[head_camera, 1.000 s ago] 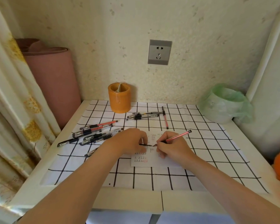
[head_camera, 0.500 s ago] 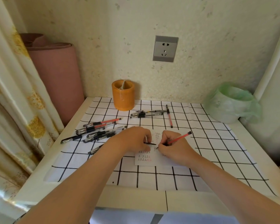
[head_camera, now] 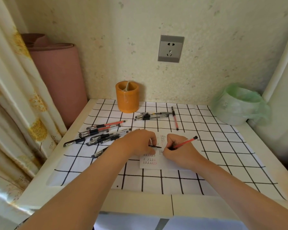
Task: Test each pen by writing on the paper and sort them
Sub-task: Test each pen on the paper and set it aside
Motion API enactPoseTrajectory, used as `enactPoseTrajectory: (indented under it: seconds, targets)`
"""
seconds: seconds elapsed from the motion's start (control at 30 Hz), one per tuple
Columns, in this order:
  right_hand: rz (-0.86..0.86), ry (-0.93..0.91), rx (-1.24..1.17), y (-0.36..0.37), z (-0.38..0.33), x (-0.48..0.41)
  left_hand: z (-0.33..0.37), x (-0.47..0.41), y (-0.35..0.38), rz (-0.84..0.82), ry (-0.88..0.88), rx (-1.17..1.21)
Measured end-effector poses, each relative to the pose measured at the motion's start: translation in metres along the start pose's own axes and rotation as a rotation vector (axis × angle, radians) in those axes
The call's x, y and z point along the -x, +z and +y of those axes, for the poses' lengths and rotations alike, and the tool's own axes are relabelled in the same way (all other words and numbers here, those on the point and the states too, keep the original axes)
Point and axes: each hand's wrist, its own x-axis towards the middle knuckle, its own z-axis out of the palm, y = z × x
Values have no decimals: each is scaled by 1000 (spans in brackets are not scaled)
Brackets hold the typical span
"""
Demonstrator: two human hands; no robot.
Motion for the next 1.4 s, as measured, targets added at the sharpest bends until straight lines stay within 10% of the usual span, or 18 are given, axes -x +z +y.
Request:
enactPoseTrajectory:
  seconds: [1.4]
  targets:
    - [4,86,-77,-4,-3,0,4,4,-3,-11,-13,28]
